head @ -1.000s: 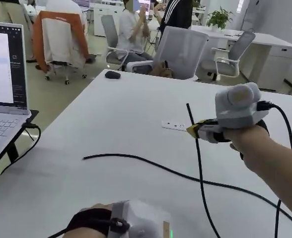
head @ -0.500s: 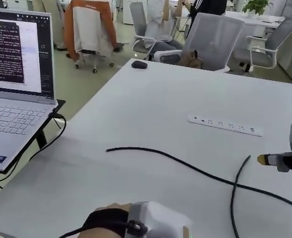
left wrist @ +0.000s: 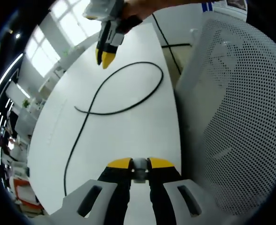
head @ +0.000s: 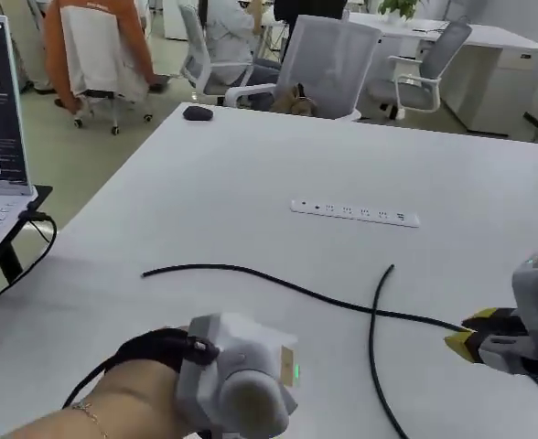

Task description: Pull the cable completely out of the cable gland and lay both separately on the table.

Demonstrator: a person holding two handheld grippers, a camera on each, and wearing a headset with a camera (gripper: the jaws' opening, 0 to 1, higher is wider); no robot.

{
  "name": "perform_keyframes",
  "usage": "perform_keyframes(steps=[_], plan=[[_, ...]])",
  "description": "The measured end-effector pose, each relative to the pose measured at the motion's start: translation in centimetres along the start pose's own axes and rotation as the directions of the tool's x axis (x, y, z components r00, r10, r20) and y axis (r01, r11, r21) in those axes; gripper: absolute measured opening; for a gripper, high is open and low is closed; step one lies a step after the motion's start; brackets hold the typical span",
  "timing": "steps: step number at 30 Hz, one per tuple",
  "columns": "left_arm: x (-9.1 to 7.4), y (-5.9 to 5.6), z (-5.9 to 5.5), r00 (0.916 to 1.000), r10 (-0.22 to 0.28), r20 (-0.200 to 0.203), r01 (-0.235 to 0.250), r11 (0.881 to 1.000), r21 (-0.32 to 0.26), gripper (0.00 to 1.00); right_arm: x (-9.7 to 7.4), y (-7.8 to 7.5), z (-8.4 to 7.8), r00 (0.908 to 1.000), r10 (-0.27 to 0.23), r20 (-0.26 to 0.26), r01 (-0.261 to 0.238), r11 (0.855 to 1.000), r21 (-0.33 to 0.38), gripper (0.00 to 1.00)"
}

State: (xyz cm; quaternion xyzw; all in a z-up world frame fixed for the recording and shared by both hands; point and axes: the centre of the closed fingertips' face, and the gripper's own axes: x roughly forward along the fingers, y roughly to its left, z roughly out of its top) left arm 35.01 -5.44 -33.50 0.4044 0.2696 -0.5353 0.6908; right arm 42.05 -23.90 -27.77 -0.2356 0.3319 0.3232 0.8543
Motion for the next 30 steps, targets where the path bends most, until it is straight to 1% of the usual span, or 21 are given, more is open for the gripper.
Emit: perform_keyframes(steps=[1,2,3,4,5,6,7,8,10,11,12,13,14,15,17,19,23,25,27,29,30], plan=[[0.2,0.1,-0.3,0.9999,-0.01,-0.003,0.01,1.0,-0.006,0.15,-0.8,0.6,0.5,0.9992,0.003,0.041,-0.004,1.0,0.019,0.21],[0.6,0.4,-0.8,0.9996,-0.024,-0.016,0.023,1.0,-0.012,0.15,-2.0,1.3,0.8,0.9965,-0.001,0.084,-0.006,0.997,0.074,0.21],[0.9,0.6,-1.1,0.9994,-0.027,-0.023,0.027,1.0,-0.017,0.15,-2.9,1.7,0.8,0.9954,-0.006,0.095,-0.003,0.996,0.093,0.21],[1.2,0.9,-1.4,0.9989,-0.034,-0.034,0.033,0.999,-0.021,0.15,-4.3,2.2,0.5,0.996,-0.023,0.086,0.014,0.995,0.103,0.21],[1.3,1.0,-1.7,0.9978,-0.043,-0.05,0.043,0.999,-0.016,0.15,-5.2,2.5,0.2,0.9965,-0.04,0.073,0.033,0.995,0.093,0.21],[1.6,1.3,-1.8,0.9976,-0.041,-0.057,0.041,0.999,0.006,0.15,-6.0,2.5,0.1,0.9953,-0.065,0.072,0.059,0.995,0.08,0.21],[1.7,1.4,-1.9,0.9975,-0.041,-0.058,0.041,0.999,0.009,0.15,-7.3,3.1,0.1,0.9931,-0.084,0.082,0.076,0.993,0.092,0.21],[2.1,1.6,-2.0,0.9971,-0.049,-0.059,0.049,0.999,0.001,0.15,-7.6,3.4,0.0,0.9929,-0.083,0.085,0.075,0.992,0.1,0.21],[2.7,1.7,-2.3,0.996,-0.069,-0.057,0.068,0.998,-0.011,0.15,-9.1,4.2,-0.4,0.9904,-0.097,0.098,0.081,0.985,0.151,0.21],[3.2,1.6,-2.4,0.9946,-0.09,-0.051,0.089,0.996,-0.026,0.15,-9.7,4.7,-0.7,0.9902,-0.098,0.099,0.081,0.983,0.167,0.21],[3.6,1.6,-2.6,0.9937,-0.103,-0.045,0.102,0.994,-0.034,0.15,-10.2,5.0,-0.8,0.9894,-0.103,0.102,0.084,0.981,0.177,0.21],[4.0,1.7,-2.9,0.9924,-0.116,-0.043,0.113,0.992,-0.056,0.15,-10.7,5.3,-0.9,0.9874,-0.115,0.109,0.093,0.977,0.191,0.21],[4.3,1.7,-3.1,0.9921,-0.12,-0.038,0.117,0.99,-0.079,0.15,-11.0,5.6,-1.0,0.9862,-0.12,0.114,0.096,0.975,0.2,0.21],[4.8,1.8,-3.2,0.9919,-0.126,-0.017,0.124,0.987,-0.105,0.15,-11.4,6.0,-1.1,0.9852,-0.121,0.121,0.093,0.972,0.215,0.2],[5.2,1.8,-3.0,0.9905,-0.134,0.033,0.137,0.977,-0.162,0.15,-11.8,6.6,-1.2,0.9837,-0.127,0.127,0.095,0.968,0.234,0.2],[5.4,1.7,-3.1,0.9884,-0.14,0.058,0.149,0.971,-0.187,0.15,-12.1,7.0,-1.5,0.9836,-0.129,0.127,0.096,0.966,0.239,0.2],[5.8,1.6,-3.7,0.9884,-0.137,0.065,0.148,0.967,-0.208,0.15,-12.6,7.1,-1.9,0.9832,-0.135,0.123,0.101,0.964,0.247,0.2],[6.0,1.3,-3.6,0.9868,-0.138,0.084,0.153,0.966,-0.207,0.15,-12.8,7.0,-2.0,0.9829,-0.14,0.119,0.107,0.962,0.253,0.2],[6.3,0.9,-3.6,0.9828,-0.156,0.099,0.173,0.964,-0.203,0.15,-13.0,7.1,-2.1,0.9824,-0.143,0.12,0.108,0.961,0.255,0.2],[6.5,0.8,-3.7,0.9828,-0.159,0.094,0.174,0.966,-0.189,0.15,-13.0,7.0,-2.0,0.9818,-0.144,0.124,0.109,0.96,0.256,0.2],[6.5,0.6,-3.8,0.9827,-0.165,0.085,0.178,0.968,-0.178,0.15,-13.1,7.1,-2.0,0.9821,-0.144,0.122,0.109,0.96,0.259,0.2]])
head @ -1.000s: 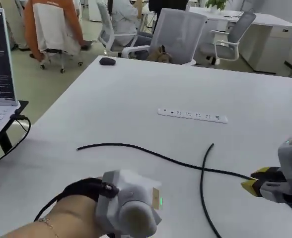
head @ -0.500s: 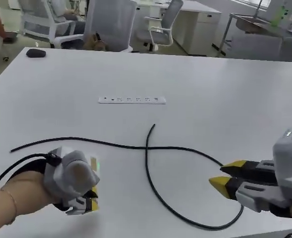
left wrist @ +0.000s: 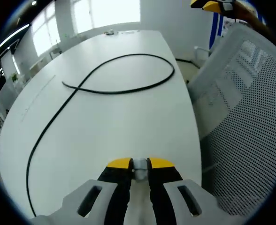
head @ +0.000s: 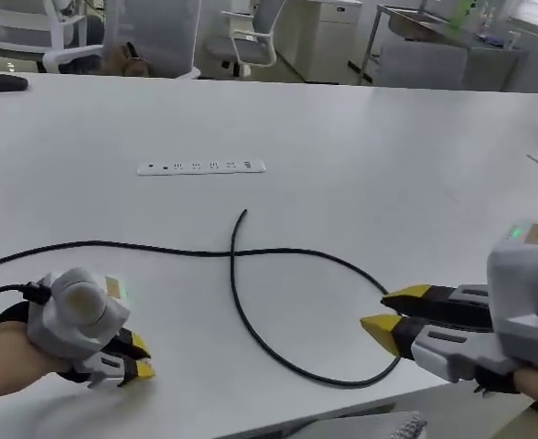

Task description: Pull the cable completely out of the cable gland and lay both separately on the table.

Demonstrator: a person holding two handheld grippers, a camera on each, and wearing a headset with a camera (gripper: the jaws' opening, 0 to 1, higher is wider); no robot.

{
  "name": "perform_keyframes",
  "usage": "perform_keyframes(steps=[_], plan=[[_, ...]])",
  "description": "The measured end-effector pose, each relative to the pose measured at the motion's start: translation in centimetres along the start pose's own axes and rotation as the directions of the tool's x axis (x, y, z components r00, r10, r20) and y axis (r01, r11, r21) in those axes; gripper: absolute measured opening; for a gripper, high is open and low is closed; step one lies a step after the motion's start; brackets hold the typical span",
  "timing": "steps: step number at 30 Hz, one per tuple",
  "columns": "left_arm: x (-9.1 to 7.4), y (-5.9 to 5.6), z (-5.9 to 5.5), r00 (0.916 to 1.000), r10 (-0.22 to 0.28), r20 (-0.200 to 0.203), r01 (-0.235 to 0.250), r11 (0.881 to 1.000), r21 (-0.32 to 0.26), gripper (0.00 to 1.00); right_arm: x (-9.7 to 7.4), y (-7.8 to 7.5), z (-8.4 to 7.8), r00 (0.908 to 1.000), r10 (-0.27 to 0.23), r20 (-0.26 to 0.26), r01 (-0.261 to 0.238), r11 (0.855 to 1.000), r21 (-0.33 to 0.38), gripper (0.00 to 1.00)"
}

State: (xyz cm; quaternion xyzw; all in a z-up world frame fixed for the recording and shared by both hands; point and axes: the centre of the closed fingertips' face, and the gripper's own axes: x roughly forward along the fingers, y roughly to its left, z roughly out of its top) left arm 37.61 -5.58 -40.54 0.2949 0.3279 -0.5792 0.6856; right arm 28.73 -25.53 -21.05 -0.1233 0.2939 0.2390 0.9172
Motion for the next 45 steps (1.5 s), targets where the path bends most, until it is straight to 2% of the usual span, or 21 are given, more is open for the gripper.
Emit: perform_keyframes(steps=[5,8,12,13,15,17,19,21,24,27,29,30,31,32,33,34,37,38,39,43,45], plan=[[-0.9,0.2,0.7,0.9996,0.021,0.019,-0.021,1.0,-0.019,0.26,0.0,0.3,-0.1,0.9999,0.013,-0.01,-0.013,1.0,-0.009,0.2],[-2.3,0.5,1.1,0.9989,0.039,0.028,-0.038,0.999,-0.022,0.26,0.2,0.5,0.0,0.9995,0.027,-0.017,-0.027,0.999,-0.017,0.21],[-6.0,0.3,2.1,0.9967,0.071,0.039,-0.07,0.997,-0.028,0.29,1.2,1.0,0.0,0.9968,0.071,-0.037,-0.072,0.997,-0.024,0.22],[-7.6,0.3,2.5,0.9931,0.113,0.03,-0.113,0.994,0.002,0.29,1.7,1.4,-0.1,0.9941,0.099,-0.045,-0.1,0.995,-0.022,0.22],[-10.0,-0.6,3.6,0.9892,0.134,0.06,-0.136,0.99,0.031,0.3,2.5,1.8,-0.2,0.9907,0.125,-0.053,-0.127,0.992,-0.02,0.23],[-12.8,-1.8,4.8,0.9805,0.16,0.114,-0.16,0.987,-0.003,0.31,3.5,2.3,-0.5,0.9843,0.16,-0.074,-0.162,0.987,-0.019,0.23],[-15.6,-2.5,5.2,0.9688,0.199,0.147,-0.196,0.98,-0.039,0.31,4.3,2.9,-0.8,0.9751,0.198,-0.101,-0.201,0.979,-0.022,0.24],[-18.4,-2.6,4.9,0.9476,0.277,0.16,-0.266,0.96,-0.088,0.33,4.8,3.5,-1.0,0.9637,0.234,-0.129,-0.239,0.97,-0.03,0.24],[-21.2,-3.4,4.0,0.9236,0.335,0.187,-0.293,0.931,-0.217,0.36,5.3,3.9,-1.0,0.955,0.259,-0.145,-0.266,0.964,-0.029,0.25],[-23.1,-3.5,1.9,0.8976,0.409,0.164,-0.344,0.883,-0.319,0.39,5.4,4.4,-1.3,0.9462,0.279,-0.163,-0.288,0.957,-0.028,0.25],[-23.7,-3.9,0.1,0.8882,0.443,0.122,-0.371,0.848,-0.379,0.39,5.4,4.5,-1.7,0.9413,0.284,-0.183,-0.293,0.956,-0.026,0.26],[-23.9,-3.9,-0.6,0.8729,0.475,0.113,-0.39,0.819,-0.421,0.39,5.5,4.5,-1.9,0.9394,0.284,-0.192,-0.294,0.955,-0.026,0.26],[-24.0,-4.0,-1.2,0.8685,0.486,0.099,-0.397,0.801,-0.449,0.39,5.6,4.6,-2.2,0.9376,0.284,-0.2,-0.294,0.956,-0.019,0.26],[-24.1,-4.1,-1.8,0.8594,0.503,0.09,-0.403,0.774,-0.488,0.4,5.7,4.6,-2.4,0.9377,0.282,-0.202,-0.29,0.957,-0.008,0.26],[-24.2,-4.0,-2.4,0.8443,0.529,0.084,-0.41,0.738,-0.536,0.41,5.8,4.8,-2.5,0.9387,0.283,-0.196,-0.285,0.958,0.023,0.27],[-24.1,-4.1,-2.8,0.8402,0.536,0.079,-0.406,0.719,-0.564,0.42,5.8,5.1,-2.6,0.9366,0.293,-0.193,-0.292,0.956,0.035,0.27],[-23.4,-4.5,-4.2,0.8433,0.534,0.057,-0.389,0.68,-0.621,0.45,6.1,5.6,-3.1,0.9329,0.302,-0.196,-0.296,0.953,0.058,0.28],[-23.0,-4.6,-4.7,0.8473,0.529,0.042,-0.377,0.656,-0.653,0.47,6.1,5.7,-3.4,0.9301,0.305,-0.205,-0.299,0.952,0.059,0.28],[-22.7,-4.7,-5.0,0.8532,0.521,0.03,-0.371,0.647,-0.666,0.48,6.2,5.9,-3.5,0.9278,0.308,-0.211,-0.302,0.951,0.058,0.28],[-21.8,-4.8,-5.1,0.8515,0.523,0.042,-0.362,0.644,-0.674,0.58,6.2,6.2,-3.7,0.9283,0.309,-0.207,-0.299,0.951,0.077,0.29],[-21.5,-4.9,-4.7,0.846,0.529,0.069,-0.333,0.626,-0.705,0.59,6.7,6.4,-4.1,0.9274,0.308,-0.212,-0.296,0.951,0.089,0.29]])
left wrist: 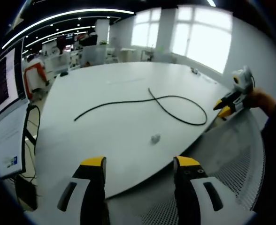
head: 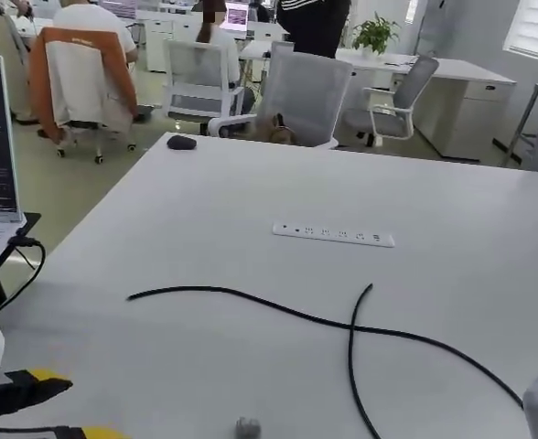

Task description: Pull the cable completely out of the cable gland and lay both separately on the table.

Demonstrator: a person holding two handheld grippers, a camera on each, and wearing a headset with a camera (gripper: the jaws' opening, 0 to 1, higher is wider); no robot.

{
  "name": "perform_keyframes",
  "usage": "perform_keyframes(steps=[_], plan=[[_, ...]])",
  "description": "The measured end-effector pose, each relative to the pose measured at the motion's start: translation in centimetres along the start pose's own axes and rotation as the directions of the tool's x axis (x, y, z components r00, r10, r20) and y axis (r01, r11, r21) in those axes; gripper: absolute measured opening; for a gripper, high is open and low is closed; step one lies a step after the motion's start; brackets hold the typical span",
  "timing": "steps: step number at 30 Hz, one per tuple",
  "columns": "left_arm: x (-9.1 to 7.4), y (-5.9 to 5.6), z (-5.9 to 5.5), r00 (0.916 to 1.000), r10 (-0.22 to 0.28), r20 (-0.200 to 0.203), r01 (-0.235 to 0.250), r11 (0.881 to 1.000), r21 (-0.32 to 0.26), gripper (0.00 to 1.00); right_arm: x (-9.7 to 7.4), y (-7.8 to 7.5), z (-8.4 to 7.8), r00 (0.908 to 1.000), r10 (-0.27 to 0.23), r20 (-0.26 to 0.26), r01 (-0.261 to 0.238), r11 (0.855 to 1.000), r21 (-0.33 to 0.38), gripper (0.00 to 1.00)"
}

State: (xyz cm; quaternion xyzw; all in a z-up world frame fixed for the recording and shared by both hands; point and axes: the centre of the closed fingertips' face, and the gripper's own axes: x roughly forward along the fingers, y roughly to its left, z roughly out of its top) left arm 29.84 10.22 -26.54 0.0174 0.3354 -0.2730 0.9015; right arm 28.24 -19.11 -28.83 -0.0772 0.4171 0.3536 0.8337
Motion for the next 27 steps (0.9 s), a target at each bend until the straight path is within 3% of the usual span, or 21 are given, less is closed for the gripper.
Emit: perform_keyframes(steps=[4,10,14,27], plan=[[0.5,-0.1,-0.5,0.9999,0.015,-0.005,-0.015,1.0,-0.014,0.6,0.9,0.1,-0.2,0.9999,-0.011,-0.005,0.011,1.0,0.029,0.32],[0.4,0.7,-1.5,0.998,0.06,-0.02,-0.061,0.998,-0.022,0.65,1.7,1.1,-1.4,0.9995,0.018,-0.025,-0.016,0.998,0.058,0.37],[0.2,0.6,-1.7,0.9982,0.059,-0.014,-0.059,0.997,-0.039,0.64,1.7,1.5,-1.1,0.9993,0.037,-0.012,-0.036,0.996,0.085,0.38],[0.1,0.4,-1.9,0.998,0.057,-0.028,-0.057,0.998,-0.02,0.63,1.7,2.0,-1.2,0.9988,0.039,-0.03,-0.037,0.997,0.066,0.39]])
